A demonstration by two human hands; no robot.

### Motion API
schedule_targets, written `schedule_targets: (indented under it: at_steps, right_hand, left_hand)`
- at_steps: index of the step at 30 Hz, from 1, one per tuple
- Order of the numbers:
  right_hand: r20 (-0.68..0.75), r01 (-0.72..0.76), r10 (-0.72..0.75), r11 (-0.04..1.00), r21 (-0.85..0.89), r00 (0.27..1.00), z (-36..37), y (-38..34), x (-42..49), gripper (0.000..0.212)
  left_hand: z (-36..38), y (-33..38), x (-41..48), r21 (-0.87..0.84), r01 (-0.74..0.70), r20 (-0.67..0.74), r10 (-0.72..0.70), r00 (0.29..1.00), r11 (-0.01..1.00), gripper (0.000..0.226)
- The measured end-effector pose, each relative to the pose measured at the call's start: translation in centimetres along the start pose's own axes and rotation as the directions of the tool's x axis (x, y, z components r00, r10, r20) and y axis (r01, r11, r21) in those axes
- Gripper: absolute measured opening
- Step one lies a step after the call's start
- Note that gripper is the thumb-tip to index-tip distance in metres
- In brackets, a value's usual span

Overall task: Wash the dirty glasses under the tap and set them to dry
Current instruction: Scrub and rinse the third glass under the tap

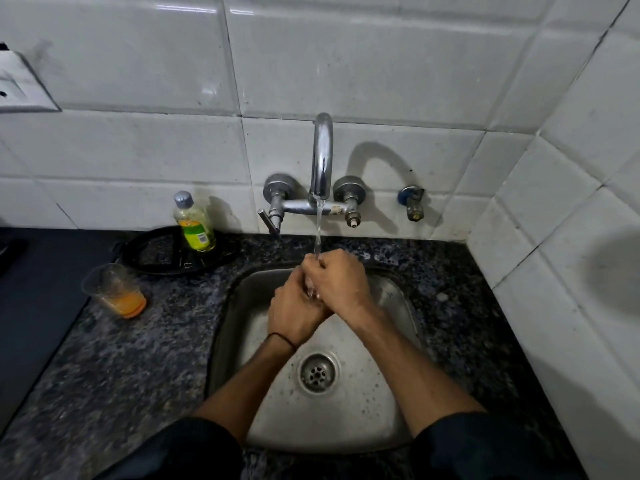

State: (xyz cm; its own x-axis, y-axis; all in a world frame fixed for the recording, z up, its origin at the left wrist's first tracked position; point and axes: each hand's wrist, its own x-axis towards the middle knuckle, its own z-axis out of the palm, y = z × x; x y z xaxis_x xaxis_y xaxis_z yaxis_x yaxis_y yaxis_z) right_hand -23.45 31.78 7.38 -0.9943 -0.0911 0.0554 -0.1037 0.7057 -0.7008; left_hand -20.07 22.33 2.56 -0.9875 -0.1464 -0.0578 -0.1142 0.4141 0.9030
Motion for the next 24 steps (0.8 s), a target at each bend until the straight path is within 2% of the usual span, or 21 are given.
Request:
schedule_targets:
  at_steps: [1, 2, 3, 5, 7, 9, 10, 11, 12, 13, 14, 15, 16, 18, 20, 22, 23, 24]
  right_hand:
    - [-0.044, -0.007, 0.003, 0.996, -0.09, 0.999, 0.2, -0.6, 0.0, 0.046]
    - [-0.07, 0.007, -0.017, 0.99, -0.139, 0.997, 0.2, -1.1, 0.1, 0.044]
    - [-0.069, 0.047, -0.058, 0.986, -0.158, 0.996, -0.1, -1.5, 0.2, 0.043]
    - [0.028, 0.195, -0.193, 0.972, -0.129, 0.981, -0.9, -1.4, 0.5, 0.045]
    - [0.176, 0.319, -0.314, 0.948, -0.005, 0.933, -1.7, -0.7, 0.4, 0.044]
    - [0.263, 0.285, -0.329, 0.939, 0.192, 0.907, -2.0, 0.0, 0.0, 0.042]
    - [0.25, 0.256, -0.315, 0.936, 0.241, 0.916, -1.8, 0.2, 0.0, 0.041]
    - [0.201, 0.251, -0.298, 0.941, 0.229, 0.933, -1.5, 0.2, 0.0, 0.042]
    - [0.144, 0.248, -0.274, 0.952, 0.177, 0.951, -1.2, 0.0, 0.0, 0.043]
    - [0.088, 0.234, -0.243, 0.967, 0.104, 0.966, -0.8, -0.6, 0.0, 0.045]
    - [0.041, 0.21, -0.211, 0.977, 0.024, 0.977, -0.4, -1.2, -0.1, 0.047]
    - [0.003, 0.182, -0.183, 0.982, -0.052, 0.983, 0.0, -1.8, -0.3, 0.047]
    - [-0.034, 0.168, -0.172, 0.98, -0.106, 0.984, 0.2, -2.2, -0.4, 0.047]
    - [-0.063, 0.192, -0.198, 0.977, -0.092, 0.978, 0.2, -1.9, -0.2, 0.047]
    - [0.001, 0.249, -0.25, 0.962, 0.109, 0.968, -0.3, -0.3, 0.1, 0.049]
    - [0.112, 0.191, -0.254, 0.899, 0.394, 0.961, -1.1, 1.2, 0.0, 0.043]
    - [0.15, 0.134, -0.231, 0.867, 0.479, 0.961, -1.2, 1.6, -0.2, 0.041]
    - [0.164, 0.1, -0.207, 0.86, 0.501, 0.965, -1.3, 1.9, -0.2, 0.04]
  left_hand:
    - [0.6, 0.4, -0.3, 0.105, -0.028, -0.135, 0.043, 0.99, 0.994, 0.053]
    - [1.1, 0.9, -0.8, 0.097, -0.05, -0.195, 0.068, 0.979, 0.994, 0.059]
    - [1.5, 0.8, -1.0, 0.018, -0.059, -0.201, 0.062, 0.978, 0.998, 0.061]
    - [1.3, 0.2, -1.1, -0.22, -0.056, -0.093, 0.036, 0.995, 0.974, 0.059]
    - [0.0, -0.3, -0.8, -0.442, -0.006, 0.126, 0.069, 0.99, 0.897, 0.051]
    - [-1.4, -0.5, -0.8, -0.552, 0.102, 0.379, 0.14, 0.915, 0.828, 0.028]
    - [-1.8, -0.4, -0.8, -0.538, 0.112, 0.395, 0.133, 0.909, 0.836, 0.02]
    - [-1.8, -0.2, -0.8, -0.478, 0.079, 0.317, 0.088, 0.944, 0.875, 0.019]
    - [-1.4, 0.1, -0.9, -0.342, 0.027, 0.152, 0.027, 0.988, 0.939, 0.026]
    - [-0.7, 0.2, -1.0, -0.16, 0.015, -0.042, -0.021, 0.999, 0.987, 0.035]
    - [-0.1, 0.5, -1.3, 0.023, 0.03, -0.208, -0.025, 0.978, 0.999, 0.041]
    - [0.4, 1.0, -1.6, 0.135, 0.044, -0.313, 0.001, 0.95, 0.99, 0.045]
    - [0.7, 1.2, -1.7, 0.153, 0.031, -0.345, 0.024, 0.938, 0.988, 0.05]
    - [0.4, 1.2, -1.5, 0.086, -0.033, -0.265, 0.055, 0.963, 0.996, 0.054]
    - [-0.6, 0.9, -1.1, -0.106, -0.03, -0.007, 0.029, 1.0, 0.994, 0.051]
    - [-1.6, 0.1, -0.7, -0.322, 0.067, 0.27, 0.024, 0.962, 0.945, 0.052]
    - [-2.0, -0.1, -0.7, -0.357, 0.106, 0.337, 0.021, 0.941, 0.928, 0.05]
    - [-1.8, -0.1, -0.7, -0.346, 0.104, 0.312, 0.01, 0.95, 0.933, 0.048]
